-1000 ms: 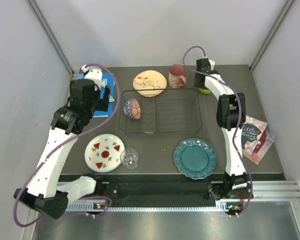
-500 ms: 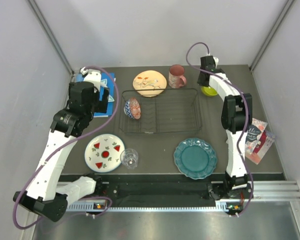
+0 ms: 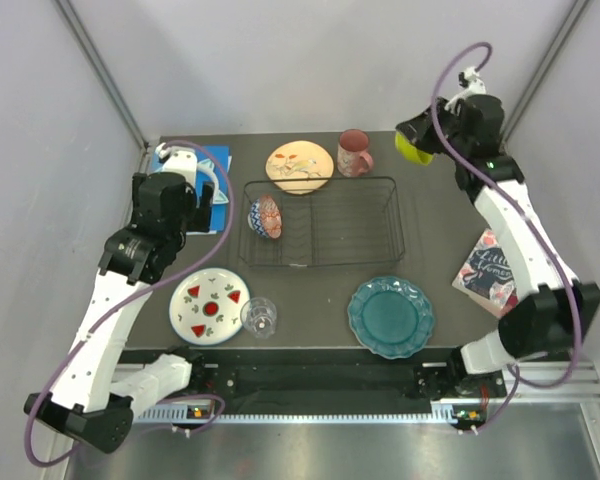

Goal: Load the mixed dishes into the dish rack

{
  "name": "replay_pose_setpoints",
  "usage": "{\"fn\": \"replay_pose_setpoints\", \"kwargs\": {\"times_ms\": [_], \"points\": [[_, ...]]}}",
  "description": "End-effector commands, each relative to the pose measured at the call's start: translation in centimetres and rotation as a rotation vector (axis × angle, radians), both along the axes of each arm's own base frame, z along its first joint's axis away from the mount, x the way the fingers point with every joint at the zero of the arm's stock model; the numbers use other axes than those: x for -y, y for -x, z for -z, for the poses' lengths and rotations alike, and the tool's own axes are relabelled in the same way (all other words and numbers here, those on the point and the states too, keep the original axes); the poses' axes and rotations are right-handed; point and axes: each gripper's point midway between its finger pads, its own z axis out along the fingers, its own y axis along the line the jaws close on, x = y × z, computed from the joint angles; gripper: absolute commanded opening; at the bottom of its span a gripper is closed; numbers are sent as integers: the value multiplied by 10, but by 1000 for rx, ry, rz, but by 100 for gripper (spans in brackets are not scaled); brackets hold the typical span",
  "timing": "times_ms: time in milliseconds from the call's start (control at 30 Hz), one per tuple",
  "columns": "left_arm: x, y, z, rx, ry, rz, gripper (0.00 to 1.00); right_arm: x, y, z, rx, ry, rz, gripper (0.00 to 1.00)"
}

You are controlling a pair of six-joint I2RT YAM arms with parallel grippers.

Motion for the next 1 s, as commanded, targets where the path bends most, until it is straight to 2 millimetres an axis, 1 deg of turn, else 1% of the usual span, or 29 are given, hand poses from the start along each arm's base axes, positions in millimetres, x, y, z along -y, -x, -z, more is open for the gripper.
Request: {"fn": "replay_pose_setpoints", "kwargs": {"times_ms": [0,33,67,100,133,167,200,233,267,300,333,367,400,433,467,500,567,600,633,667,833,933,967], "points": [[-3,6,-8,51,48,-26,99,-75,84,-57,118,-420,-404,0],[-3,7,-8,53,52,-22,99,-95,102,-56,103,-468,-478,0],[-3,7,-6,49,53,-23,99,-107,122,-74,179,-510,-559,0],[-3,7,-3,40,54,-25,99,-120,134,-56,104,-589,-584,0],[-4,8,-4,42,55,-29,99,-144,155,-57,90,-634,-662,0],[-3,9,-4,42,59,-24,99,-156,165,-56,107,-665,-710,0],[-3,10,-3,39,59,-20,99,-180,183,-54,59,-717,-770,0],[-4,11,-4,44,63,-20,99,-190,190,-52,50,-738,-800,0],[-3,12,-5,44,66,-20,99,-201,189,-48,60,-766,-819,0],[-4,12,-6,45,68,-20,99,-215,201,-48,20,-825,-854,0],[-4,12,-7,48,67,-21,99,-222,204,-47,15,-855,-872,0],[-5,14,-8,51,68,-21,99,-232,202,-44,30,-887,-894,0],[-5,14,-8,51,70,-21,99,-242,210,-44,-5,-928,-921,0],[-6,15,-9,55,70,-22,99,-248,210,-43,-10,-946,-930,0],[-5,15,-8,52,70,-21,99,-255,206,-40,-13,-969,-930,0],[-6,15,-8,52,70,-23,99,-263,209,-38,-26,-974,-943,0],[-6,15,-7,50,72,-21,99,-274,206,-32,-41,-988,-950,0],[-6,15,-6,51,75,-23,99,-279,207,-29,-59,-1002,-956,0],[-5,15,-6,51,78,-22,99,-282,207,-27,-67,-1008,-958,0],[-5,15,-6,52,81,-19,99,-286,204,-20,-70,-1014,-950,0],[-3,13,-8,57,94,-14,99,-290,195,-7,-61,-1075,-929,0],[-3,13,-10,59,96,-13,99,-295,185,3,-59,-1110,-914,0],[-3,14,-10,60,94,-13,99,-298,179,11,-65,-1109,-896,0]]}}
